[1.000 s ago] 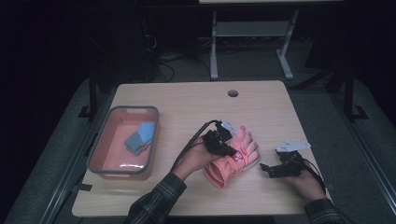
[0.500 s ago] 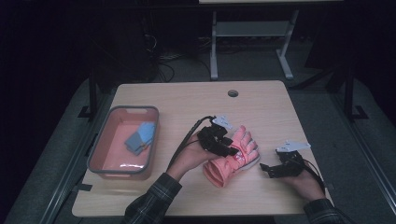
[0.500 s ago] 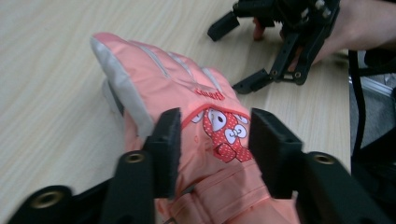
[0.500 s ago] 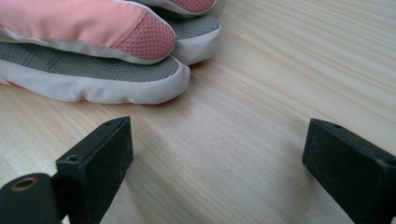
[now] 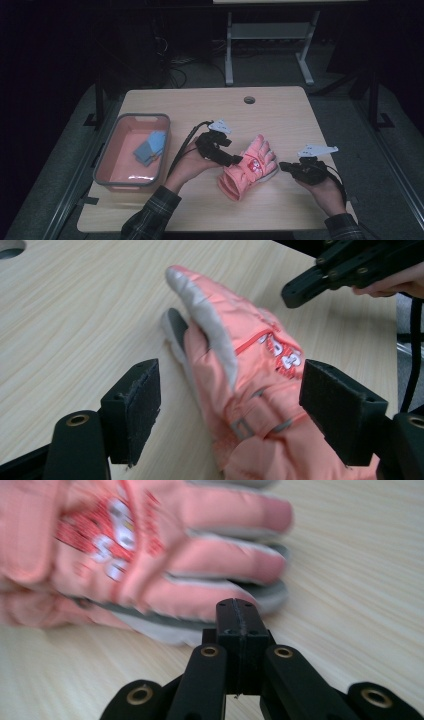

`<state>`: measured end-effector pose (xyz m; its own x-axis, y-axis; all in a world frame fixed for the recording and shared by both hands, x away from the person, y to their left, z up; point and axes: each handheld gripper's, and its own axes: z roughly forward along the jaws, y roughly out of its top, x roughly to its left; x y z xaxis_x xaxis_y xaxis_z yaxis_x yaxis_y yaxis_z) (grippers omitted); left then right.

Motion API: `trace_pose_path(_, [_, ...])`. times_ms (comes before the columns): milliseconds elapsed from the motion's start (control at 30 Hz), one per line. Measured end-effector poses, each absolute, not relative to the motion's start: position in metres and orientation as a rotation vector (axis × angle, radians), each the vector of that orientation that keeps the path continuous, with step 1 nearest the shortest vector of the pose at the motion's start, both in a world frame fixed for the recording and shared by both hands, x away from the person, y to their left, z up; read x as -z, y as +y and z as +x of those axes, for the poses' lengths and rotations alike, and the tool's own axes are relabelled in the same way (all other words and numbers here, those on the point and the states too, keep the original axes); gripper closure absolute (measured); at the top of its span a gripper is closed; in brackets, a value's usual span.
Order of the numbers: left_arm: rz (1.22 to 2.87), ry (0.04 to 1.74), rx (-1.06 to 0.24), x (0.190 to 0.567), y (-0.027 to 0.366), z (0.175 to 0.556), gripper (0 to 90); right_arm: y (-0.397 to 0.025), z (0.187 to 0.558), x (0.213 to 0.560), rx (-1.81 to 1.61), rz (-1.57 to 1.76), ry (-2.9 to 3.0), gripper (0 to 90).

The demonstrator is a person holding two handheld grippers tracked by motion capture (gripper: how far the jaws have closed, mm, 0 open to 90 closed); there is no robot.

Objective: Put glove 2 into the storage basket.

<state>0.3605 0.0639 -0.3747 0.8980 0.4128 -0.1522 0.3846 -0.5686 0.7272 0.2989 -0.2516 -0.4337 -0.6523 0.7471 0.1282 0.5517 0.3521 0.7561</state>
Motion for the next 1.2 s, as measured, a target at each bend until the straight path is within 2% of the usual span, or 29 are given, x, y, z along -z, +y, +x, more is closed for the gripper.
trace_pose_path(400, [2.213,0.625,-0.072,0.380,0.088,0.368,18.4,-0.213,0.308,0.408,-1.316,1.065,2.392,90.0])
trace_pose_path(700, [2.221,0.617,-0.075,0.380,0.089,0.369,18.3,-0.194,0.322,0.425,-1.237,1.088,2.463,90.0])
trace_pose_path(1200, [2.265,0.576,-0.019,0.395,0.048,0.376,15.1,-0.185,0.326,0.444,-1.144,1.112,2.520,90.0])
